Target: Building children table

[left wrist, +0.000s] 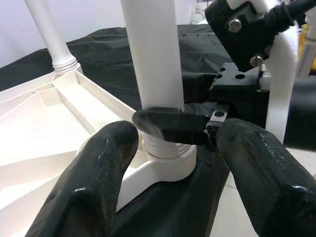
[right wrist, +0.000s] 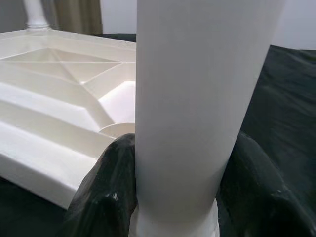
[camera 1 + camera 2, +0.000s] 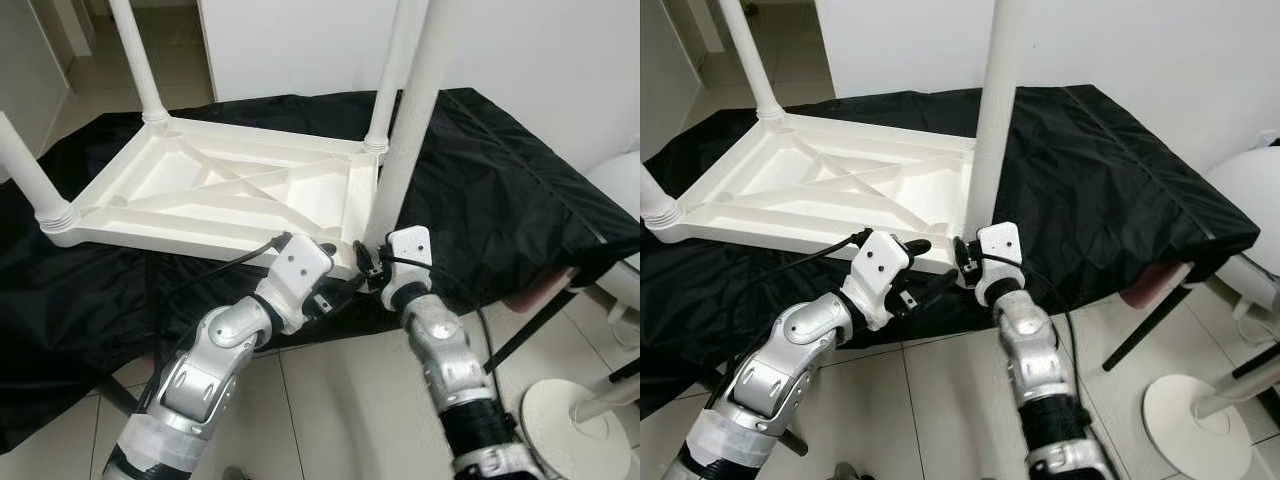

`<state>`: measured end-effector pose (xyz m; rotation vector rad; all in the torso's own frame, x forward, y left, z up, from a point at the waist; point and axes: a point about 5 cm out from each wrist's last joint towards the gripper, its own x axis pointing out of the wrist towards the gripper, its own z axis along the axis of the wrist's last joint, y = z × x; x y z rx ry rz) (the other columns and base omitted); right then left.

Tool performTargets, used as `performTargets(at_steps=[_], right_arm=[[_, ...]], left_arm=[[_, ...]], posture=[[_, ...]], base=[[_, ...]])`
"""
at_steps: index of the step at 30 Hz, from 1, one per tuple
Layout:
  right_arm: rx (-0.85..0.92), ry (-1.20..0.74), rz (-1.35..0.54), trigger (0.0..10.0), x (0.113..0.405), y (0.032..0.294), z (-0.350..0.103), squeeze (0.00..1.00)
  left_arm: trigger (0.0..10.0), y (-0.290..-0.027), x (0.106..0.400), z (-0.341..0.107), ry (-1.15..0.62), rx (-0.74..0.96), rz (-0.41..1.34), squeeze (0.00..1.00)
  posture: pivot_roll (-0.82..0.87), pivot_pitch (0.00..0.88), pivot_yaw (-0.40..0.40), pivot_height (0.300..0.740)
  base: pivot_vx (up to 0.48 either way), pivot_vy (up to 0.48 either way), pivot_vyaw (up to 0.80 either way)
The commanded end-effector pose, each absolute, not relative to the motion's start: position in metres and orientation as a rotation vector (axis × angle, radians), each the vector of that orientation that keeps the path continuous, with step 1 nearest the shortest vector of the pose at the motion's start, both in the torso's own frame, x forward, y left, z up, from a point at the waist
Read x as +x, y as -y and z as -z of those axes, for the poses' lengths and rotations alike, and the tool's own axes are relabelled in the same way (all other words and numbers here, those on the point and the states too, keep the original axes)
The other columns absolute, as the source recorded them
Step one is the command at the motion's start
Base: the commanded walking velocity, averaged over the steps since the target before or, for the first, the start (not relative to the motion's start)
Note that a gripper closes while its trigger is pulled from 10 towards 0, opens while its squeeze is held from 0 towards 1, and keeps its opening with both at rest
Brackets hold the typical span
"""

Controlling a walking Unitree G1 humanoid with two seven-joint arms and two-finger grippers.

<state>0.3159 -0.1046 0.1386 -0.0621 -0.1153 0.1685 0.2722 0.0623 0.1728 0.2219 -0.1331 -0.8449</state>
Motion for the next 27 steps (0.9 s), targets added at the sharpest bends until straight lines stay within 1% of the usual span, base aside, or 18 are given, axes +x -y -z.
performTargets(at_steps=[1, 5, 6, 10, 11, 12, 13, 15, 16, 17, 18, 19, 20, 22, 24, 25, 26, 27], right_arm=[[-0.044, 0.132, -0.08, 10.0, 0.315, 0.111, -0.143, 0.0], [-0.003, 0.178, -0.124, 10.0, 0.31, 0.101, -0.153, 0.0], [0.007, 0.191, -0.145, 10.0, 0.309, 0.102, -0.155, 0.95], [0.014, 0.198, -0.154, 10.0, 0.309, 0.103, -0.156, 0.95], [0.011, 0.212, -0.154, 10.0, 0.308, 0.108, -0.159, 1.0], [0.011, 0.212, -0.154, 10.0, 0.308, 0.108, -0.159, 1.0], [0.004, 0.227, -0.214, 10.0, 0.307, 0.121, -0.164, 1.0], [0.004, 0.227, -0.214, 10.0, 0.307, 0.121, -0.164, 1.0], [-0.011, 0.23, -0.266, 10.0, 0.307, 0.125, -0.165, 1.0], [-0.011, 0.23, -0.266, 10.0, 0.307, 0.125, -0.165, 1.0], [-0.019, 0.219, -0.335, 10.0, 0.308, 0.129, -0.165, 0.0], [-0.023, 0.211, -0.378, 10.0, 0.309, 0.131, -0.165, 0.0], [-0.023, 0.211, -0.378, 10.0, 0.309, 0.131, -0.165, 0.0], [-0.062, 0.19, -0.474, 10.0, 0.313, 0.136, -0.162, 0.0], [-0.062, 0.19, -0.474, 10.0, 0.313, 0.136, -0.162, 0.0], [-0.091, 0.172, -0.547, 10.0, 0.315, 0.137, -0.159, 0.0], [-0.091, 0.172, -0.547, 10.0, 0.315, 0.137, -0.159, 0.0], [-0.125, 0.153, -0.621, 10.0, 0.318, 0.137, -0.156, 0.0]], left_arm=[[10.0, -0.062, 0.273, -0.172, 0.13, 0.221, 0.851, 0.0], [10.0, -0.062, 0.272, -0.171, 0.13, 0.214, 0.851, 0.0], [10.0, -0.062, 0.272, -0.171, 0.13, 0.218, 0.852, 0.0], [10.0, -0.062, 0.273, -0.171, 0.131, 0.221, 0.853, 0.0], [10.0, -0.063, 0.273, -0.172, 0.131, 0.222, 0.85, 0.0], [10.0, -0.063, 0.273, -0.172, 0.131, 0.222, 0.85, 0.0], [10.0, -0.069, 0.272, -0.172, 0.128, 0.23, 0.842, 0.0], [10.0, -0.069, 0.272, -0.172, 0.128, 0.23, 0.842, 0.0], [10.0, -0.071, 0.272, -0.172, 0.126, 0.232, 0.838, 0.0], [10.0, -0.071, 0.272, -0.172, 0.126, 0.232, 0.838, 0.0], [10.0, -0.072, 0.272, -0.172, 0.124, 0.235, 0.835, 0.0], [10.0, -0.073, 0.272, -0.172, 0.123, 0.237, 0.832, 0.0], [10.0, -0.073, 0.272, -0.172, 0.123, 0.237, 0.832, 0.0], [10.0, -0.075, 0.272, -0.171, 0.121, 0.238, 0.825, 0.0], [10.0, -0.075, 0.272, -0.171, 0.121, 0.238, 0.825, 0.0], [10.0, -0.074, 0.27, -0.172, 0.121, 0.233, 0.822, 0.0], [10.0, -0.074, 0.27, -0.172, 0.121, 0.233, 0.822, 0.0], [10.0, -0.074, 0.269, -0.171, 0.118, 0.228, 0.821, 0.0]], posture=[[-0.1, 0.047, 0.015, 0.74], [-0.1, 0.055, 0.017, 0.74], [-0.1, 0.06, 0.016, 0.74], [-0.1, 0.063, 0.016, 0.74], [-0.1, 0.069, 0.015, 0.74], [-0.1, 0.069, 0.015, 0.74], [-0.1, 0.078, 0.013, 0.74], [-0.1, 0.078, 0.013, 0.74], [-0.09, 0.084, 0.006, 0.74], [-0.09, 0.084, 0.006, 0.74], [-0.09, 0.086, 0.005, 0.74], [-0.09, 0.088, 0.003, 0.74], [-0.09, 0.088, 0.003, 0.74], [-0.08, 0.088, -0.005, 0.74], [-0.08, 0.088, -0.005, 0.74], [-0.08, 0.09, -0.006, 0.74], [-0.08, 0.09, -0.006, 0.74], [-0.09, 0.091, -0.005, 0.74]], base=[[0.0, 0.0, 0.0], [0.0, 0.0, 0.0], [0.0, 0.0, 0.0], [0.0, 0.0, 0.0], [0.0, 0.0, 0.0], [0.0, 0.0, 0.0], [0.0, 0.0, 0.0], [0.0, 0.0, 0.0], [0.0, 0.0, 0.0], [0.0, 0.0, 0.0], [0.0, 0.0, 0.0], [0.0, 0.0, 0.0], [0.0, 0.0, 0.0], [0.0, 0.0, 0.0], [0.0, 0.0, 0.0], [0.0, 0.0, 0.0], [0.0, 0.0, 0.0], [0.0, 0.0, 0.0]])
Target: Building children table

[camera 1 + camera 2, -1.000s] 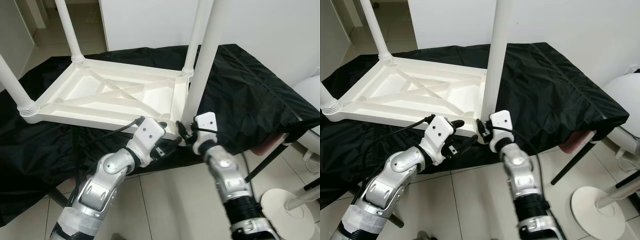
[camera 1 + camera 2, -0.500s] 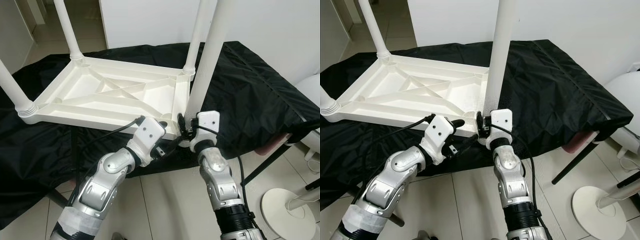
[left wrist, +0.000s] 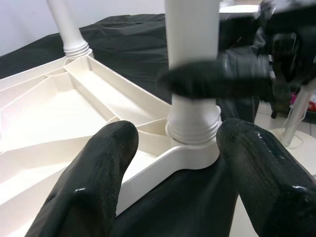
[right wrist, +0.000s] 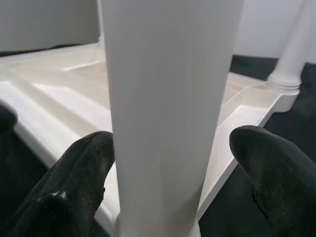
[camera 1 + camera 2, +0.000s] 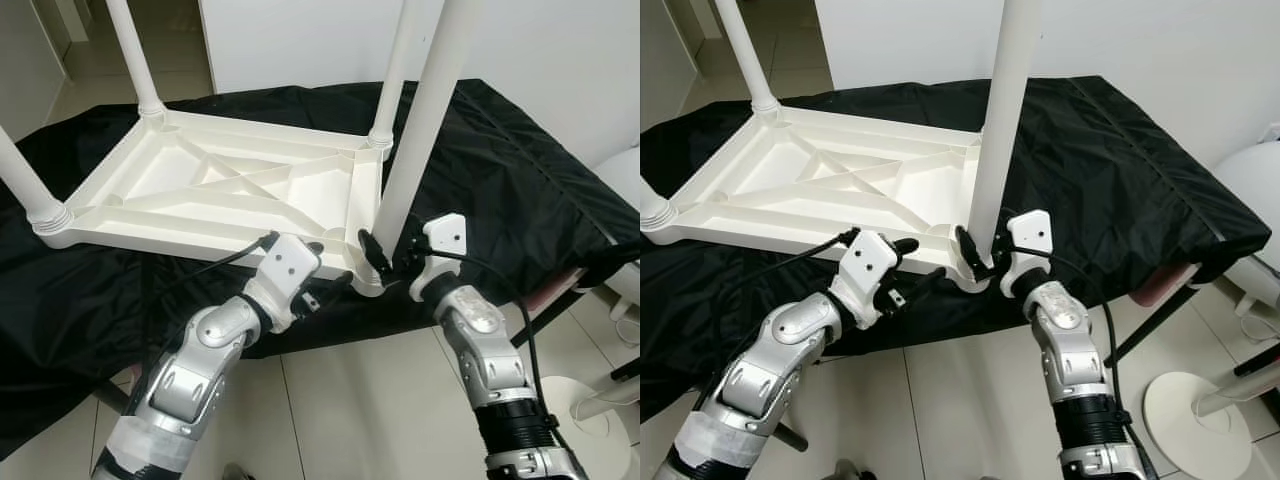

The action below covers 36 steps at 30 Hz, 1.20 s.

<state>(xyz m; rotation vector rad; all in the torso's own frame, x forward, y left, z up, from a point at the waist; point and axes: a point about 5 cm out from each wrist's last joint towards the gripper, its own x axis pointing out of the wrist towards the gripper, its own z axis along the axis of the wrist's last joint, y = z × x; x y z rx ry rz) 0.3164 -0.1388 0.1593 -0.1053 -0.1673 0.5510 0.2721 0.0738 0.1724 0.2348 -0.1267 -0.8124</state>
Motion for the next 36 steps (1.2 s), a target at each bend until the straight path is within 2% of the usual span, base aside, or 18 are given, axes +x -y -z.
performTargets(at_steps=[1, 2, 7, 16, 17, 18, 19, 28, 29, 34, 36], right_arm=[[-0.125, 0.153, -0.621, 10.0, 0.318, 0.137, -0.156, 0.0], [-0.179, 0.136, -0.676, 10.0, 0.323, 0.136, -0.153, 0.0], [-0.226, 0.1, -0.763, 10.0, 0.334, 0.135, -0.153, 0.0], [-0.271, 0.078, -0.812, 10.0, 0.348, 0.132, -0.153, 0.0], [-0.278, 0.077, -0.838, 0.7, 0.35, 0.129, -0.153, 0.0], [-0.278, 0.077, -0.838, 0.7, 0.35, 0.129, -0.153, 0.0], [-0.285, 0.07, -0.869, 0.0, 0.351, 0.126, -0.152, 0.0], [-0.311, 0.08, -0.884, 0.0, 0.351, 0.123, -0.147, 0.0], [-0.304, 0.084, -0.871, 10.0, 0.351, 0.124, -0.147, 0.0], [-0.227, 0.109, -0.818, 10.0, 0.349, 0.124, -0.151, 0.0], [-0.192, 0.146, -0.735, 10.0, 0.344, 0.121, -0.157, 0.0]], left_arm=[[10.0, -0.074, 0.269, -0.171, 0.118, 0.228, 0.821, 0.0], [10.0, -0.074, 0.268, -0.171, 0.115, 0.226, 0.825, 0.0], [10.0, -0.074, 0.267, -0.171, 0.109, 0.222, 0.829, 0.0], [10.0, -0.078, 0.271, -0.173, 0.121, 0.232, 0.798, 0.0], [10.0, -0.078, 0.27, -0.172, 0.118, 0.234, 0.795, 0.0], [10.0, -0.078, 0.27, -0.172, 0.118, 0.234, 0.795, 0.0], [10.0, -0.079, 0.27, -0.17, 0.113, 0.239, 0.793, 0.0], [10.0, -0.078, 0.268, -0.163, 0.092, 0.284, 0.791, 0.0], [10.0, -0.078, 0.268, -0.164, 0.099, 0.287, 0.782, 0.0], [10.0, -0.08, 0.269, -0.166, 0.113, 0.286, 0.75, 0.0], [10.0, -0.083, 0.272, -0.167, 0.125, 0.286, 0.716, 0.0]], posture=[[-0.09, 0.091, -0.005, 0.74], [-0.09, 0.09, -0.005, 0.74], [-0.08, 0.084, -0.015, 0.74], [-0.05, 0.061, -0.044, 0.74], [-0.05, 0.058, -0.046, 0.74], [-0.05, 0.058, -0.046, 0.74], [-0.04, 0.053, -0.048, 0.74], [-0.04, 0.056, -0.042, 0.74], [-0.04, 0.059, -0.041, 0.74], [-0.04, 0.069, -0.037, 0.74], [-0.06, 0.073, -0.025, 0.74]], base=[[0.0, 0.0, 0.0], [0.0, 0.0, 0.0], [0.0, 0.0, 0.0], [0.0, 0.0, 0.0], [0.0, 0.0, 0.0], [0.0, 0.0, 0.0], [0.0, 0.0, 0.0], [0.0, 0.0, 0.0], [0.0, 0.0, 0.0], [0.0, 0.0, 0.0], [0.0, 0.0, 0.0]])
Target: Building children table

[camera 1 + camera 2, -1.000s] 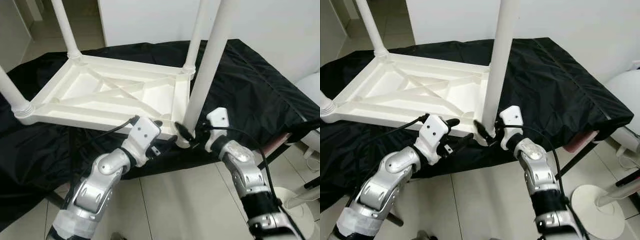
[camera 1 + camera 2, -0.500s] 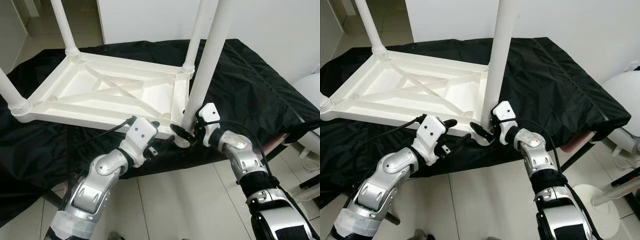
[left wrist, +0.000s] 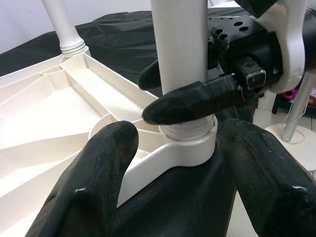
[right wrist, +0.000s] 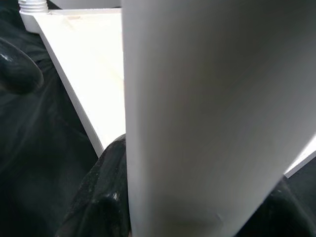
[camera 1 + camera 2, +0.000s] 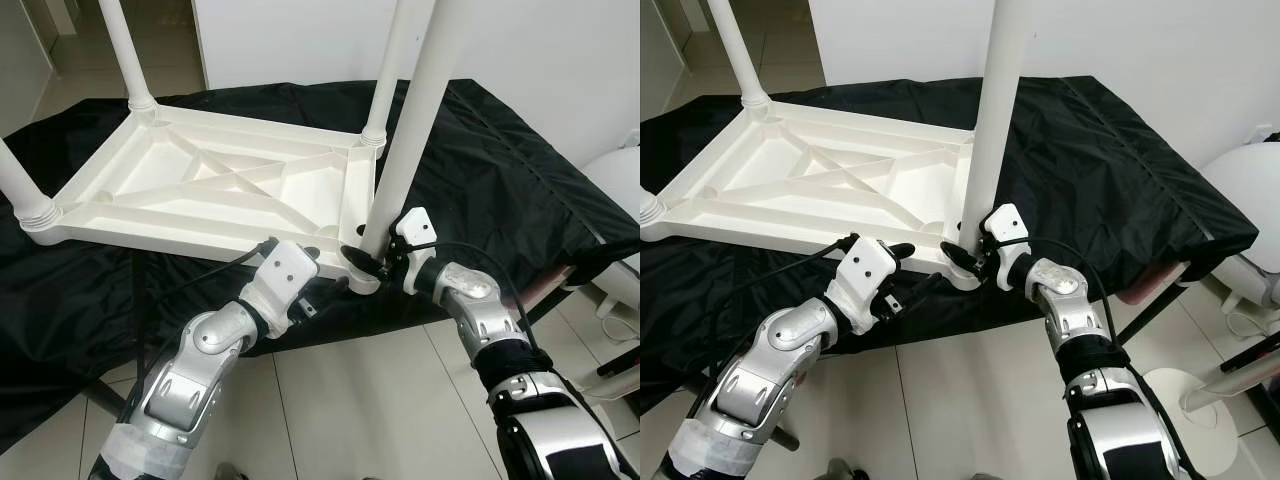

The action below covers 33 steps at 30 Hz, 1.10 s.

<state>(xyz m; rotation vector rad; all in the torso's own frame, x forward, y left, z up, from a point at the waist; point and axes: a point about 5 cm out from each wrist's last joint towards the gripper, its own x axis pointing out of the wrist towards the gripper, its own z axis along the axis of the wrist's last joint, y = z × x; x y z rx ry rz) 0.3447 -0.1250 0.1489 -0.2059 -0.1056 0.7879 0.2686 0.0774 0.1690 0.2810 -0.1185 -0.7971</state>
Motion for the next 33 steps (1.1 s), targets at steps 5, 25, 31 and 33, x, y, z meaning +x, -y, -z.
performTargets(at_steps=[5, 25, 31, 33], right_arm=[[-0.174, 0.165, -0.63, 10.0, 0.342, 0.12, -0.159, 0.0], [-0.046, 0.128, -0.091, 10.0, 0.305, 0.098, -0.137, 0.0], [-0.044, 0.134, -0.086, 10.0, 0.303, 0.095, -0.137, 0.0], [-0.039, 0.137, -0.087, 10.0, 0.303, 0.098, -0.138, 1.0]], left_arm=[[10.0, -0.084, 0.276, -0.169, 0.135, 0.275, 0.692, 0.0], [10.0, -0.09, 0.274, -0.167, 0.128, 0.305, 0.687, 0.0], [10.0, -0.09, 0.274, -0.167, 0.135, 0.32, 0.706, 0.0], [10.0, -0.09, 0.273, -0.166, 0.138, 0.329, 0.717, 0.0]], posture=[[-0.06, 0.077, -0.018, 0.74], [-0.06, 0.096, 0.036, 0.74], [-0.07, 0.092, 0.048, 0.74], [-0.07, 0.087, 0.052, 0.74]], base=[[0.0, 0.0, 0.0], [0.0, 0.0, 0.0], [0.0, 0.0, 0.0], [0.0, 0.0, 0.0]])
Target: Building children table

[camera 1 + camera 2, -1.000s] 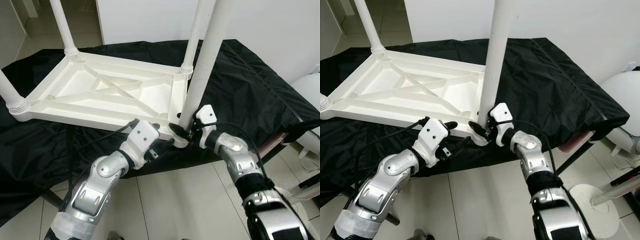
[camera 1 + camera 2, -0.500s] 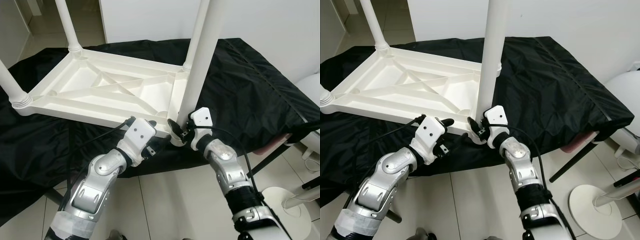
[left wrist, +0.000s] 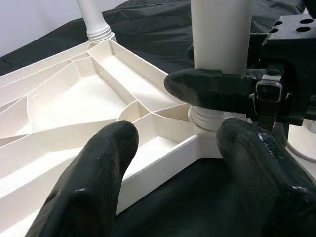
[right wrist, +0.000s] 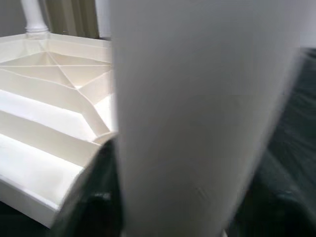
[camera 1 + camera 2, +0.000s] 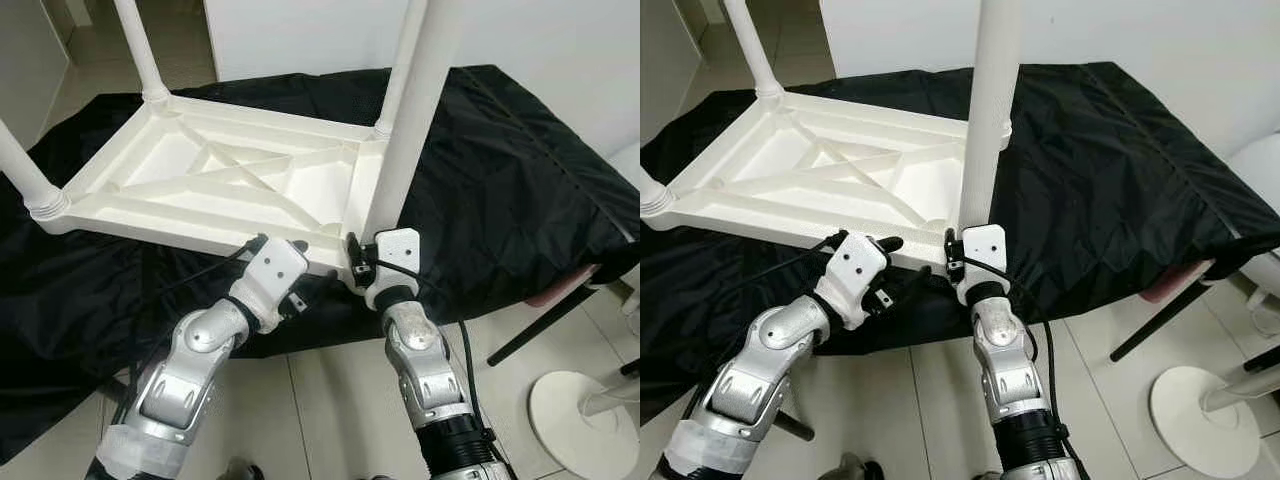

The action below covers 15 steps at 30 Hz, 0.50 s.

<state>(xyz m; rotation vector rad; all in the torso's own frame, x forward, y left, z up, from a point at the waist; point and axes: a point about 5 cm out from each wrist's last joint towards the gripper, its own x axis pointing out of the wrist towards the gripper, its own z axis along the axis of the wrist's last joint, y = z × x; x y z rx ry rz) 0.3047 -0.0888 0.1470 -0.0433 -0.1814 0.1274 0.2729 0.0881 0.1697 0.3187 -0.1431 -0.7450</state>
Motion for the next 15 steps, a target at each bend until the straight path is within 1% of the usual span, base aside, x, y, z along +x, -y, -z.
performTargets(at_steps=[1, 2, 5, 8, 9, 10, 11, 12, 15], right_arm=[[-0.022, 0.145, -0.112, 10.0, 0.304, 0.103, -0.139, 1.0], [-0.022, 0.145, -0.112, 10.0, 0.304, 0.103, -0.139, 1.0], [-0.032, 0.179, -0.223, 10.0, 0.304, 0.115, -0.144, 1.0], [-0.047, 0.176, -0.262, 10.0, 0.304, 0.118, -0.144, 1.0], [-0.053, 0.175, -0.319, 10.0, 0.304, 0.12, -0.146, 0.0], [-0.08, 0.174, -0.417, 10.0, 0.305, 0.123, -0.146, 0.0], [-0.08, 0.174, -0.417, 10.0, 0.305, 0.123, -0.146, 0.0], [-0.099, 0.172, -0.481, 10.0, 0.305, 0.124, -0.147, 0.0], [-0.125, 0.153, -0.537, 10.0, 0.307, 0.126, -0.145, 0.0]], left_arm=[[10.0, -0.089, 0.273, -0.165, 0.139, 0.339, 0.737, 0.0], [10.0, -0.089, 0.273, -0.165, 0.139, 0.339, 0.737, 0.0], [10.0, -0.087, 0.272, -0.165, 0.14, 0.341, 0.772, 0.0], [10.0, -0.086, 0.271, -0.165, 0.14, 0.338, 0.78, 0.0], [10.0, -0.086, 0.271, -0.165, 0.141, 0.344, 0.788, 0.0], [10.0, -0.085, 0.27, -0.166, 0.141, 0.337, 0.803, 0.0], [10.0, -0.085, 0.27, -0.166, 0.141, 0.337, 0.803, 0.0], [10.0, -0.085, 0.27, -0.166, 0.141, 0.332, 0.813, 0.0], [10.0, -0.085, 0.27, -0.167, 0.142, 0.334, 0.816, 0.0]], posture=[[-0.07, 0.083, 0.057, 0.74], [-0.07, 0.083, 0.057, 0.74], [-0.08, 0.081, 0.067, 0.74], [-0.08, 0.081, 0.07, 0.74], [-0.08, 0.081, 0.073, 0.74], [-0.08, 0.078, 0.076, 0.74], [-0.08, 0.078, 0.076, 0.74], [-0.08, 0.078, 0.076, 0.74], [-0.08, 0.076, 0.075, 0.74]], base=[[0.0, 0.0, 0.0], [0.0, 0.0, 0.0], [0.0, 0.0, 0.0], [0.0, 0.0, 0.0], [0.0, 0.0, 0.0], [0.0, 0.0, 0.0], [0.0, 0.0, 0.0], [0.0, 0.0, 0.0], [0.0, 0.0, 0.0]])
